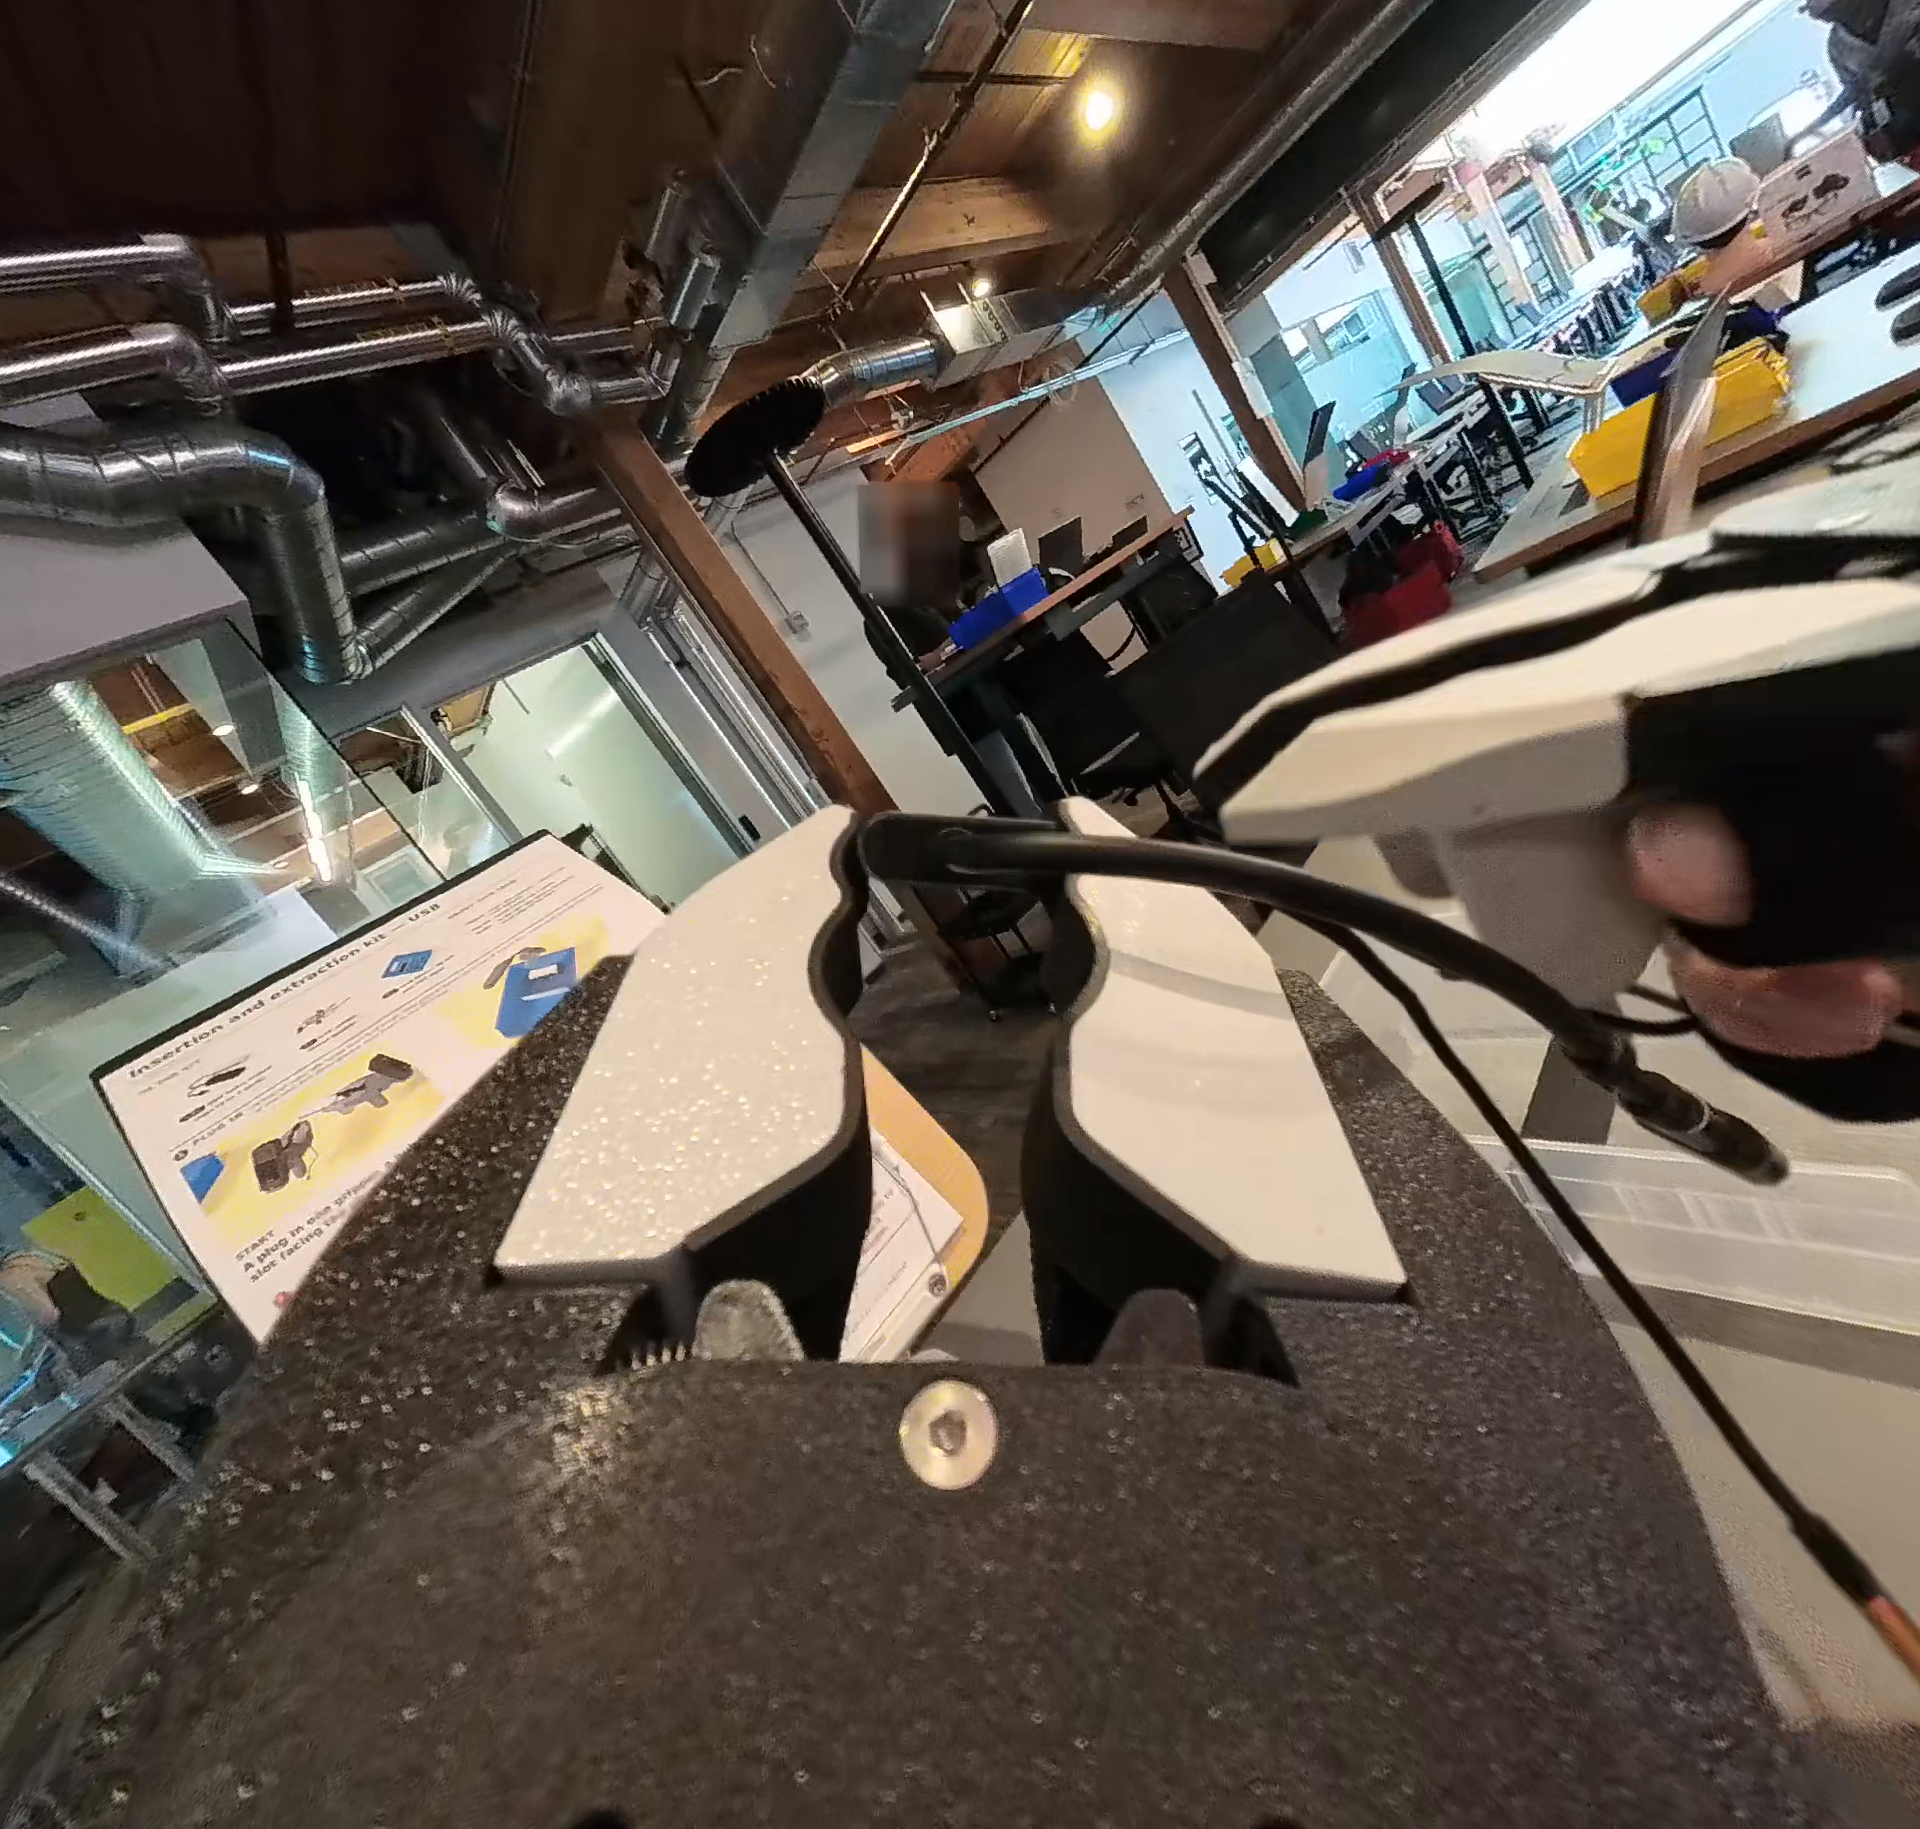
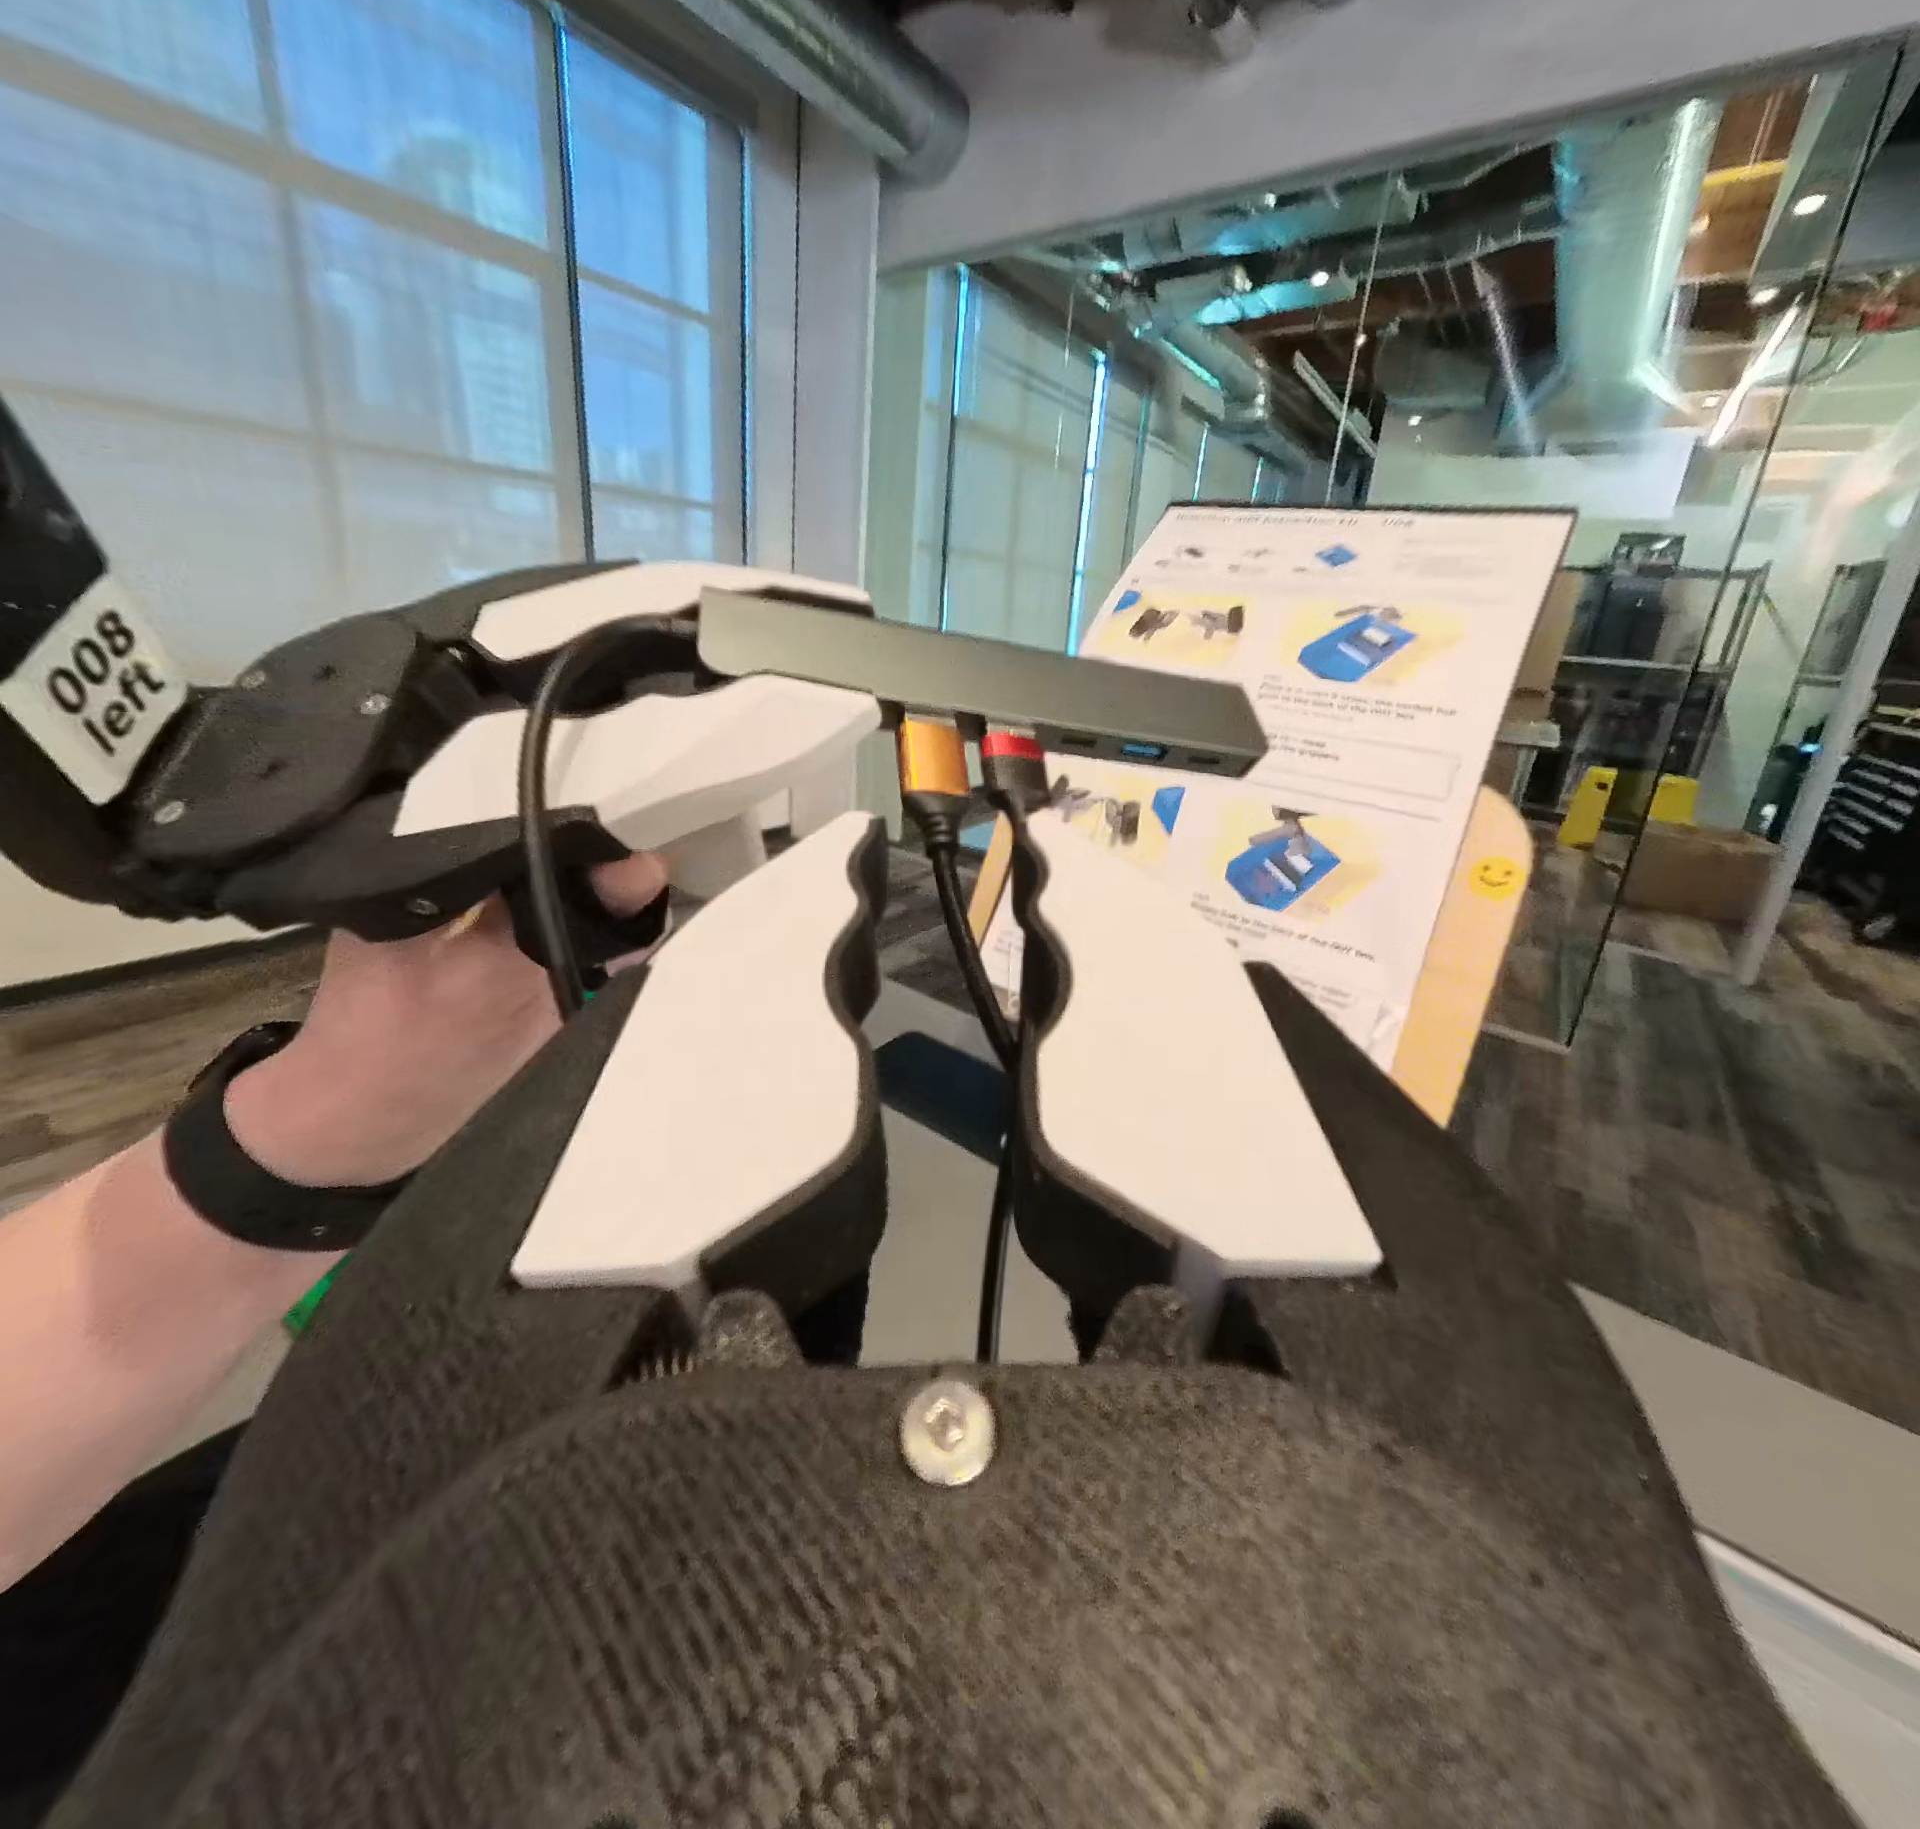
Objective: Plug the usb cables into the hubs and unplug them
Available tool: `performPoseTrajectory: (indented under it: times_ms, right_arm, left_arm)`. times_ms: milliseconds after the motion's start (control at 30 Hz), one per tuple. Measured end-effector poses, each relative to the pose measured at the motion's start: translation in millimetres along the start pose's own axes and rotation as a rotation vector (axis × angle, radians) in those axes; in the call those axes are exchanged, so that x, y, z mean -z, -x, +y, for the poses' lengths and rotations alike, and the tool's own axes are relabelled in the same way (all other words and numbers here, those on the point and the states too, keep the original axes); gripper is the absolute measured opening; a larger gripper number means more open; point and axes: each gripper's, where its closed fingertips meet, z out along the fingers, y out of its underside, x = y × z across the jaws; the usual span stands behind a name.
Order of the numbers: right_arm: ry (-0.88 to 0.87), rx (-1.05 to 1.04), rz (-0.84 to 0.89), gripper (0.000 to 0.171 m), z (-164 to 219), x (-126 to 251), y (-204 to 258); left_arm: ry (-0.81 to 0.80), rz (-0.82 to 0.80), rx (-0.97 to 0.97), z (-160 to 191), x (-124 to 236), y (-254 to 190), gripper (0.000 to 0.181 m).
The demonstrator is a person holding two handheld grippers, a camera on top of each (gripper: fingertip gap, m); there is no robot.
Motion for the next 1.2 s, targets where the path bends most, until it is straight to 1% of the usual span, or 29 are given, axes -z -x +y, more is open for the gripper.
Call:
performPoseTrajectory:
  times_ms: [133,233,433,567,667,700,767,800,833,867,900,967,1067,1133,1167,1200]
  right_arm:
    - [-0.002,-0.062,-0.028,0.017,7.1,-5.2,0.4]
    - [-0.044,-0.118,-0.116,0.014,4.5,-6.9,6.3]
    - [-0.044,-0.221,-0.190,0.010,8.6,-14.0,6.5]
    - [-0.056,-0.186,-0.169,0.007,8.3,-15.1,7.2]
    - [-0.074,-0.140,-0.147,0.007,3.1,-14.4,13.5]
    - [-0.082,-0.129,-0.146,0.007,0.5,-13.6,16.0]
    - [-0.125,-0.128,-0.187,0.007,-8.2,-3.2,24.3]
    - [-0.157,-0.135,-0.171,0.007,-13.6,4.4,22.0]
    - [-0.165,-0.116,-0.143,0.007,-15.5,10.0,18.3]
    - [-0.134,-0.085,-0.134,0.007,-12.8,12.4,16.9]
    - [-0.107,-0.063,-0.137,0.007,-10.9,14.1,16.4]
    - [-0.079,-0.063,-0.199,0.007,-14.7,20.9,19.6]
    - [-0.093,-0.100,-0.309,0.007,-50.8,44.8,12.8]
    - [-0.017,-0.051,-0.325,0.007,-64.0,58.4,-2.8]
    - [0.046,-0.005,-0.316,0.007,-63.2,63.9,-13.2]
    - [0.109,0.046,-0.266,0.008,-58.9,67.9,-30.2]
  left_arm:
    - [-0.015,-0.004,-0.006,-4.0,0.9,-1.7,0.031]
    - [-0.025,0.003,0.006,-4.3,0.6,-3.3,0.031]
    - [-0.027,-0.003,0.015,-1.0,1.5,-2.6,0.031]
    - [-0.030,-0.022,0.015,1.1,2.5,1.6,0.031]
    - [-0.060,-0.037,0.009,-4.6,6.6,3.9,0.031]
    - [-0.071,-0.066,0.018,-6.6,9.0,9.0,0.031]
    - [-0.081,-0.234,0.028,-4.2,20.6,44.4,0.031]
    - [-0.101,-0.240,0.087,-3.2,28.3,58.2,0.030]
    - [-0.147,-0.181,0.173,-7.0,35.3,62.8,0.031]
    - [-0.185,-0.127,0.228,-12.0,41.8,63.9,0.031]
    - [-0.183,-0.127,0.232,-12.1,46.4,66.8,0.031]
    - [-0.104,-0.158,0.169,-2.8,49.5,68.1,0.031]
    - [-0.023,-0.168,0.147,11.8,57.4,67.6,0.031]
    - [0.020,-0.228,0.141,22.0,69.9,78.3,0.031]
    - [0.031,-0.260,0.141,26.2,77.7,84.3,0.032]
    - [0.044,-0.277,0.148,30.3,85.2,88.6,0.032]
